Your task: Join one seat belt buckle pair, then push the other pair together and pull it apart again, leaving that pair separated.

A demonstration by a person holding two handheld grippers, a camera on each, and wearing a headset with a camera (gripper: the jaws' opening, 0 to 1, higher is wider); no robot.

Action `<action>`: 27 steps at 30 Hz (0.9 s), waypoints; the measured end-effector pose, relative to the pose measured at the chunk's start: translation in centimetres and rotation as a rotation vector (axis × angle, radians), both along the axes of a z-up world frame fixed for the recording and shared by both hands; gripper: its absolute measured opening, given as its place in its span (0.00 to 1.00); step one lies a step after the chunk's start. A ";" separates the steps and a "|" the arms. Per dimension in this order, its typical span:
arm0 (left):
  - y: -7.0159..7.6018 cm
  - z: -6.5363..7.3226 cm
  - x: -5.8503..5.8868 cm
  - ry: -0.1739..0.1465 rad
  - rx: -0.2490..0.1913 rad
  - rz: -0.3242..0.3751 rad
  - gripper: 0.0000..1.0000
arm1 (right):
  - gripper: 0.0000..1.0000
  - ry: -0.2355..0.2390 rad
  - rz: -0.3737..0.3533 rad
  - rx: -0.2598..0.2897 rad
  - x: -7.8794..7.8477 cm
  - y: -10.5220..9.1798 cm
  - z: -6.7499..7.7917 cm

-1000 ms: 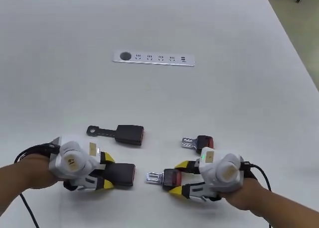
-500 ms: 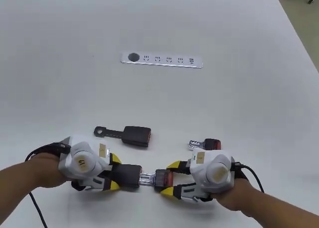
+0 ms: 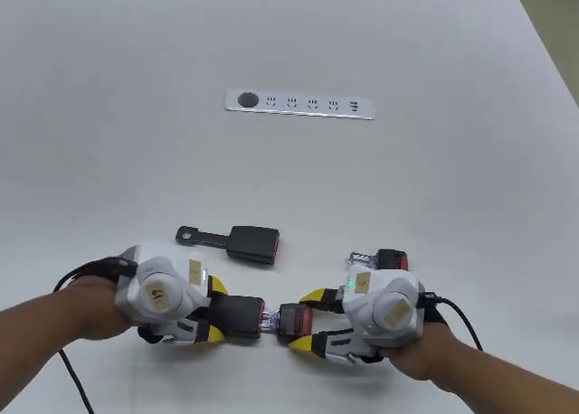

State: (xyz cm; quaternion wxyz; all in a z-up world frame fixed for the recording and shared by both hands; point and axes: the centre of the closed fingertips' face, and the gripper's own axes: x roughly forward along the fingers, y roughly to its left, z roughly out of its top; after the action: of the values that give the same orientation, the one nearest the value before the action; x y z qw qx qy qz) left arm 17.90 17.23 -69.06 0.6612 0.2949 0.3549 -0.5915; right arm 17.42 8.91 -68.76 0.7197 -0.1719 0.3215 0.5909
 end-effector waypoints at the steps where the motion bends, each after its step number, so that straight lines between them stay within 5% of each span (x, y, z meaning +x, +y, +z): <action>1: 0.0 0.0 0.0 0.000 0.001 0.000 0.33 | 0.32 0.002 -0.002 0.000 0.1 0.1 0.0; 15: 0.1 -0.3 0.0 0.000 0.010 -0.005 0.33 | 0.32 0.000 -0.027 -0.006 0.3 2.0 -0.3; 16: 0.3 -0.3 -0.1 0.012 0.018 -0.013 0.32 | 0.32 0.032 -0.052 -0.069 -0.2 0.8 -0.9; 18: 0.4 -0.4 0.1 0.009 0.009 -0.009 0.32 | 0.32 0.004 -0.038 -0.016 0.3 1.6 -0.6; 27: 0.3 -0.3 0.2 0.009 0.009 -0.021 0.32 | 0.32 -0.004 -0.029 -0.058 0.2 2.1 -0.6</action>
State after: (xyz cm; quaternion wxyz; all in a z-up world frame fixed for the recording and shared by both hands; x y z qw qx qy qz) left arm 18.07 17.50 -69.34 0.6521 0.2988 0.3575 -0.5981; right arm 17.60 10.98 -69.34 0.7234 -0.1892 0.3394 0.5707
